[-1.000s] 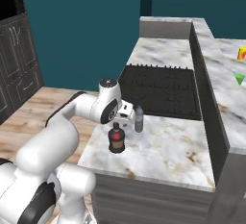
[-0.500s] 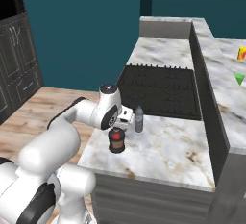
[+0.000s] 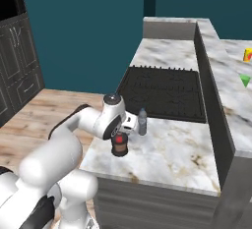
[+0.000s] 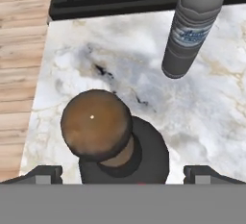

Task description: Place the drinks on the dining counter in a tight cluster.

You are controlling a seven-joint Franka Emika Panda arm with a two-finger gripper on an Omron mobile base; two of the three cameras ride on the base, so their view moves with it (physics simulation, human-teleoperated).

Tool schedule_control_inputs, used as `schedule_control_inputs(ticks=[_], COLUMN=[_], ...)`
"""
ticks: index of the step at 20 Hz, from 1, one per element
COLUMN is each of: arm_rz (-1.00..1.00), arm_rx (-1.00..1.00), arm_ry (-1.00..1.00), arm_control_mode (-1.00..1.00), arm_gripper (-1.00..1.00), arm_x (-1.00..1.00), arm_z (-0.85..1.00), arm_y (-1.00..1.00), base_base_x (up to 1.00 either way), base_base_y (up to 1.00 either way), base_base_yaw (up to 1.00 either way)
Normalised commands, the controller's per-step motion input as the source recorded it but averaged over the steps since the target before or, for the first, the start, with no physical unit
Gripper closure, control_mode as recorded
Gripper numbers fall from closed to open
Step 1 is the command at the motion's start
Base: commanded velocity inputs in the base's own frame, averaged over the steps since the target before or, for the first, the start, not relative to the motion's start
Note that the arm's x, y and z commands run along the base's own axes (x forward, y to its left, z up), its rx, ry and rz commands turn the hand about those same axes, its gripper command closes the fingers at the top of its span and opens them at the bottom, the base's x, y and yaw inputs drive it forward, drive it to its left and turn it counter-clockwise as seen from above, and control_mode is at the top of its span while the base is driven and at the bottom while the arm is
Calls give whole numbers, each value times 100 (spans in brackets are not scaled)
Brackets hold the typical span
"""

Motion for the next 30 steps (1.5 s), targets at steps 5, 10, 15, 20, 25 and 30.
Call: schedule_control_inputs(ticks=[5, 10, 15, 20, 25, 30], arm_rz=[1, 6, 17, 25, 28, 21], arm_rx=[9, 3, 0, 0, 0, 0], arm_ry=[-12, -10, -14, -15, -12, -6], arm_control_mode=[-100, -100, -100, -100, -100, -100], arm_gripper=[-100, -100, -100, -100, -100, -100], arm_x=[0, 0, 0, 0, 0, 0], arm_z=[0, 0, 17, 21, 1, 0], arm_y=[0, 0, -5, -5, 0, -2], base_base_x=[0, 0, 0, 0, 0, 0], base_base_y=[0, 0, 0, 0, 0, 0], base_base_yaw=[0, 0, 0, 0, 0, 0])
